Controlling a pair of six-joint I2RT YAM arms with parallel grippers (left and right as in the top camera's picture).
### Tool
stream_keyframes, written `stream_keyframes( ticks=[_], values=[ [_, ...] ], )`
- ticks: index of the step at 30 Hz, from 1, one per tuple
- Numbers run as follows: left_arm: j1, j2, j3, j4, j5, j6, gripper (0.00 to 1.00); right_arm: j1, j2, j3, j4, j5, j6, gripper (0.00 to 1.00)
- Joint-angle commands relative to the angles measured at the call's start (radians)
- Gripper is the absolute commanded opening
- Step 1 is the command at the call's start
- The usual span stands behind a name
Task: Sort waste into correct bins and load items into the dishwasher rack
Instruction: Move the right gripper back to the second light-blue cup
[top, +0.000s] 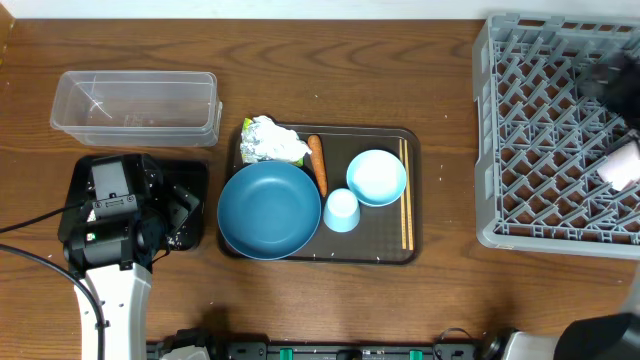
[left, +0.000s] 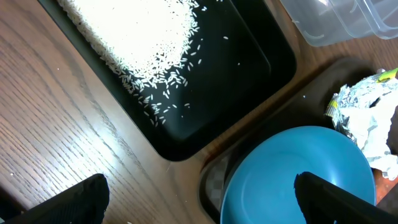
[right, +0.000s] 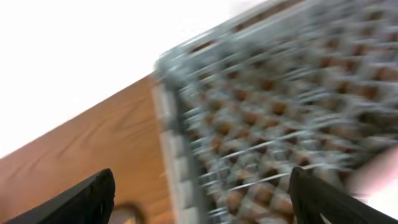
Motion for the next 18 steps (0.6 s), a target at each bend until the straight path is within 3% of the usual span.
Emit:
stream_keyframes(
  ticks=[1,3,11,18],
  values=[
    [0.004,0.002,0.021,-0.003,-0.008,-0.005,0.98,0.128,0.015,0.001,-0.032,-0.032,0.026,0.82],
    [0.004,0.002,0.021,-0.003,-0.008,-0.006,0.98,0.213,0.021,-0.005,-0.042,-0.016,0.024,0.78],
    [0.004,0.002,0.021,-0.003,-0.008,-0.005,0.98,0.544,0.079,-0.011,-0.108,0.064,0.0,0.77],
    [0.004,0.002,0.021,-0.003,-0.008,-0.005,0.98,0.798,0.182,-0.011,-0.186,0.082,-0.063,0.86]
  ],
)
